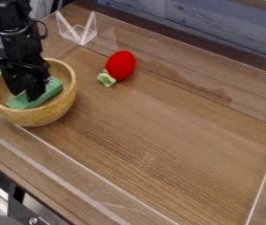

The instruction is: Remove the green block from the brown bowl and put it on the table

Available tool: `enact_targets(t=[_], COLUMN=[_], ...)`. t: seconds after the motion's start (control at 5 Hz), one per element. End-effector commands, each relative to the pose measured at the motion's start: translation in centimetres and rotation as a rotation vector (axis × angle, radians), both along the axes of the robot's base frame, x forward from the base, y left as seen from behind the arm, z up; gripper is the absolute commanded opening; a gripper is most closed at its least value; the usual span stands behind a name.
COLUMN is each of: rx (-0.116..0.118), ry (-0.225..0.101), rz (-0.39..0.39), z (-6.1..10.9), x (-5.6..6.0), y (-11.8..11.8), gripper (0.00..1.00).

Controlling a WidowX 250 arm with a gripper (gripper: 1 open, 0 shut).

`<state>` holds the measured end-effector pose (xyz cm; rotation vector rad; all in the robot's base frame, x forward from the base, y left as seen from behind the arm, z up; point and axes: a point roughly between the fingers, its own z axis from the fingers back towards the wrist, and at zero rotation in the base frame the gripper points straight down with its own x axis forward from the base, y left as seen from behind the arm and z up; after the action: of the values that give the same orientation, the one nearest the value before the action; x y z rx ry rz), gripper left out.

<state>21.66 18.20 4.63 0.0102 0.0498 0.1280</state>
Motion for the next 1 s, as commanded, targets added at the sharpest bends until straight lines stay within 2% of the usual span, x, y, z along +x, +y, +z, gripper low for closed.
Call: enact_targets(t=[0.0, 0.2, 0.4, 0.6, 0.8], rx=[0.030, 0.029, 0.029, 0.019, 0.011], ry=[-0.041, -0.032, -0.030, -0.033, -0.035], rz=[-0.011, -0.009, 0.030, 0.062, 0.092], z=[0.3, -0.9, -1.6, -1.6, -1.6], x=[1.1, 1.2, 2.3, 3.1, 3.1], y=[-0.3, -0.9, -1.1, -1.4, -1.0], gripper=[1.00, 1.00, 0.00, 0.00, 0.00])
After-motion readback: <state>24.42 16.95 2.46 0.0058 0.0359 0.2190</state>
